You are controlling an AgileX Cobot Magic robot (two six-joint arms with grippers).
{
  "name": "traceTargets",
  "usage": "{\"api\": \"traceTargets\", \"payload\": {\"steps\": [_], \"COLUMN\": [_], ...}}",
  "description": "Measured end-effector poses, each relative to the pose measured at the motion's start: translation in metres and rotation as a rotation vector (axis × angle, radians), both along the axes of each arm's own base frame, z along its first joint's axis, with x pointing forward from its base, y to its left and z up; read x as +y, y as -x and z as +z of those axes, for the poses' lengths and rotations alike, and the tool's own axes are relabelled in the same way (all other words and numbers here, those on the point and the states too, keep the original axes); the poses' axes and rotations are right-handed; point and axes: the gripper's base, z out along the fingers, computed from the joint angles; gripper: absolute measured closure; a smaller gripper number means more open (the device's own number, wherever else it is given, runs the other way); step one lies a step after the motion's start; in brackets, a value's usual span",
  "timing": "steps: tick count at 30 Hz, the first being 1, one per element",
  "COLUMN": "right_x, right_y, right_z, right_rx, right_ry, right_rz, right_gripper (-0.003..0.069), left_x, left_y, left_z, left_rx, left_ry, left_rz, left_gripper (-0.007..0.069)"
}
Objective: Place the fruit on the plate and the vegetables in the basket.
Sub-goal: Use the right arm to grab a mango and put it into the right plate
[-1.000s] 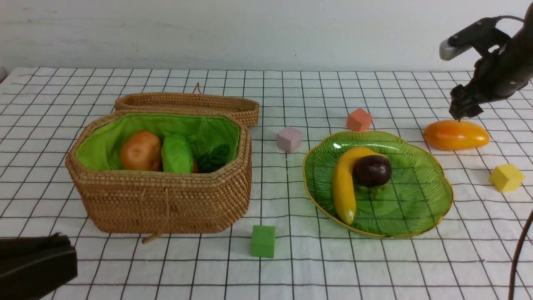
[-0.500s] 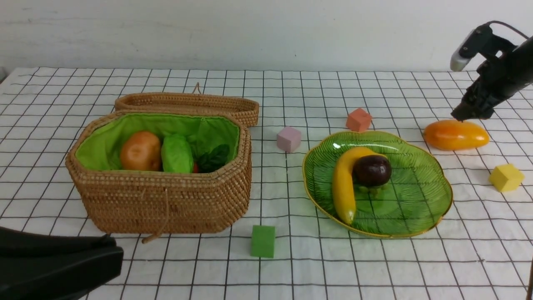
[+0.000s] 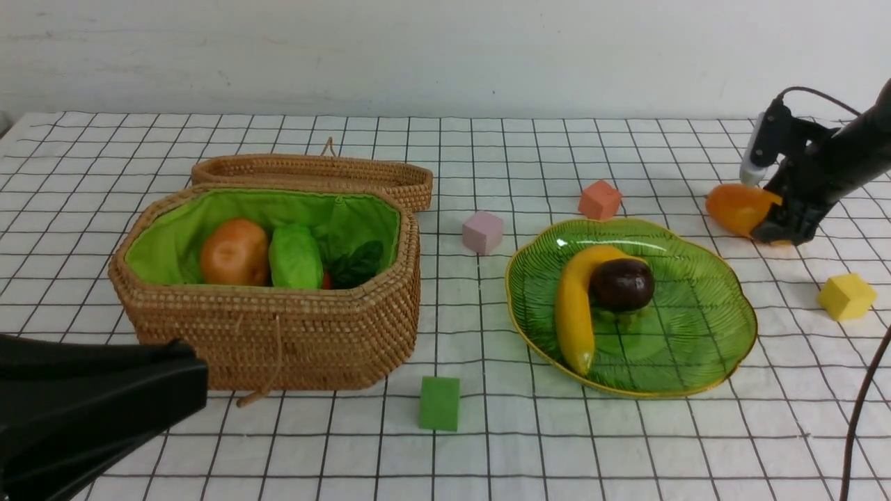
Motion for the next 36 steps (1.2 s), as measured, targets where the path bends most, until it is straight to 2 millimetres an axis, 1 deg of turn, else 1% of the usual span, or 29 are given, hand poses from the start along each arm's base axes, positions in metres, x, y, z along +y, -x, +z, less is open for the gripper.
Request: {"api": "traceTargets", "payload": {"steps": [4,7,9,11,17,21,22,23,25,26,27,28,29,31,32,33,34,35,36], "right_x": [0.001,0.002,0.003,0.003,0.002,0.002,0.003,0.004,0.009,0.010,0.016,0.017,0.022,0.032,0.038,0.046,0.049,0.061,0.079], "right_y": [-0.001,0.000,-0.001,-0.001,-0.003,-0.002,0.004,0.006,0.022,0.024,0.037,0.039,0.048,0.061,0.067,0.074,0.077,0.088,0.101], "right_z": [-0.007,-0.018,-0.019,-0.021,-0.022,-0.014,-0.001,0.006,0.045,0.049,0.078,0.081,0.104,0.123,0.125,0.121,0.123,0.113,0.109], "right_rx": [0.010,0.054,0.057,0.062,0.061,0.069,0.097,0.109,0.177,0.184,0.223,0.237,0.241,0.272,0.303,0.354,0.358,0.426,0.478], "right_ry": [-0.016,-0.040,-0.062,-0.070,-0.117,-0.155,-0.195,-0.213,-0.319,-0.331,-0.430,-0.458,-0.537,-0.634,-0.664,-0.683,-0.685,-0.675,-0.648], "right_rz": [-0.002,0.002,-0.016,-0.028,-0.106,-0.188,-0.245,-0.268,-0.380,-0.391,-0.482,-0.508,-0.576,-0.672,-0.714,-0.761,-0.762,-0.795,-0.791], "right_gripper": [0.0051,0.0081,0.0108,0.0120,0.0127,0.0127,0.0127,0.0127,0.0127,0.0127,0.0127,0.0127,0.0127,0.0127,0.0127,0.0127,0.0127,0.0127,0.0127], "left_x": [0.000,0.000,0.000,0.000,0.000,0.000,0.000,0.000,0.000,0.000,0.000,0.000,0.000,0.000,0.000,0.000,0.000,0.000,0.000], "left_y": [0.000,-0.001,-0.001,-0.001,-0.001,-0.001,-0.001,-0.001,-0.001,-0.001,-0.001,-0.001,-0.001,-0.001,-0.001,-0.001,0.000,0.000,0.000], "left_z": [0.001,0.002,0.002,0.002,0.002,0.002,0.002,0.002,0.002,0.002,0.002,0.002,0.002,0.002,0.002,0.001,0.001,0.000,0.000], "left_rx": [-0.009,-0.015,-0.018,-0.018,-0.018,-0.020,-0.020,-0.020,-0.020,-0.020,-0.020,-0.020,-0.021,-0.018,-0.017,-0.014,-0.013,-0.006,-0.001], "left_ry": [0.006,0.013,0.014,0.014,0.015,0.016,0.016,0.016,0.016,0.016,0.016,0.016,0.017,0.014,0.014,0.010,0.009,0.001,-0.006], "left_rz": [0.002,0.004,0.005,0.005,0.005,0.006,0.006,0.006,0.006,0.006,0.006,0.006,0.006,0.005,0.005,0.004,0.004,0.001,-0.001], "left_gripper": [0.0585,0.0585,0.0583,0.0582,0.0582,0.0582,0.0582,0.0582,0.0582,0.0582,0.0582,0.0582,0.0582,0.0582,0.0582,0.0582,0.0582,0.0582,0.0582]}}
